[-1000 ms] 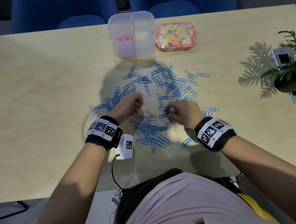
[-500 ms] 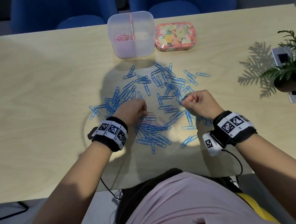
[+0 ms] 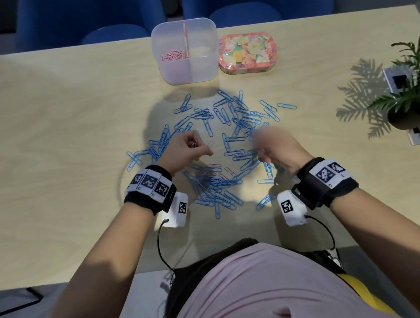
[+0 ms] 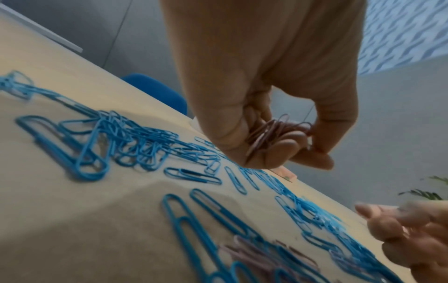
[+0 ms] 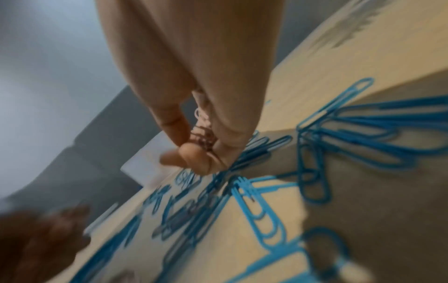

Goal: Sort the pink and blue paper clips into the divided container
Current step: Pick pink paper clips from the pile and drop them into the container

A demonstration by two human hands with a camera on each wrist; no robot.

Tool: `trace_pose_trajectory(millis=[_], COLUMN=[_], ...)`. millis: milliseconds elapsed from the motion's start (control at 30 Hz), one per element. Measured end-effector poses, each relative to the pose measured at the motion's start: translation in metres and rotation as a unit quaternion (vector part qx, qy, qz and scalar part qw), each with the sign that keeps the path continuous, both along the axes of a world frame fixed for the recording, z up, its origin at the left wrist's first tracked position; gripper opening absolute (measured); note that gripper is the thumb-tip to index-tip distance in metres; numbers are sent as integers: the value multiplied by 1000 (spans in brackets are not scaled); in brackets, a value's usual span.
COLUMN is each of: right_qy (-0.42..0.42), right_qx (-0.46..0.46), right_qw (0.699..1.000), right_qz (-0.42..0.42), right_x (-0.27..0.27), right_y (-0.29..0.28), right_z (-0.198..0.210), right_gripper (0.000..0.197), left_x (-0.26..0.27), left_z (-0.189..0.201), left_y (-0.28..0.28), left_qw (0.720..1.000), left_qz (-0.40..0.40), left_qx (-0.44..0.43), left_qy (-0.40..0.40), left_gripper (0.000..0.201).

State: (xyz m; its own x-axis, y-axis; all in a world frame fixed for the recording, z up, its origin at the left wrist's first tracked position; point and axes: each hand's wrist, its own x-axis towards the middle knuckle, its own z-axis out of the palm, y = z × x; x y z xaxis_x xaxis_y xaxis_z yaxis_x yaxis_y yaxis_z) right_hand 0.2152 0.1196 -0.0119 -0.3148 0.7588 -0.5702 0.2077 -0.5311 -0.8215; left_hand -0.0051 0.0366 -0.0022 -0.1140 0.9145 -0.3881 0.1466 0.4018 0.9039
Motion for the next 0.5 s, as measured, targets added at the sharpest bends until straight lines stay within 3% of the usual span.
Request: trace_pose_trajectory(millis=[67,133,200,267,333,400,433,500], right_qy=[-88,-209,-324,-363,-354,-332,-326,-325], right_qx=[99,211,257,295,313,303,295,286], right_qw=[986,932,868,828,823,833,833,824], right_qz=[99,208,276,309,315,322,337,365], right_x=[-8,-12,-10,-6,0,8,11,15], right_y=[-5,-10,-15,-20,-22,-26,-28,-29], right_z=[-3,-10,-13,-11,-8,-5,-4,-2], right_gripper=[12,16,20,18,13,13,15,15], left_x=[-3,-4,-5,-5,-3,0,1,4], left_z=[-1,-2,-6,-7,-7,-6,-8,-11], left_y=[-1,-4,-6,-7,-7,-6,-5,-6], left_qw=[999,997,992,981,966,959,967,994], left_qz=[26,32,30,44,63,74,70,25], left_qx=[-9,-31,-67,-112,-159,-179,-170,-106], left_qy=[-31,-66,-105,-153,-194,-209,-177,-29], left_gripper=[26,25,36,30,22,28,34,42])
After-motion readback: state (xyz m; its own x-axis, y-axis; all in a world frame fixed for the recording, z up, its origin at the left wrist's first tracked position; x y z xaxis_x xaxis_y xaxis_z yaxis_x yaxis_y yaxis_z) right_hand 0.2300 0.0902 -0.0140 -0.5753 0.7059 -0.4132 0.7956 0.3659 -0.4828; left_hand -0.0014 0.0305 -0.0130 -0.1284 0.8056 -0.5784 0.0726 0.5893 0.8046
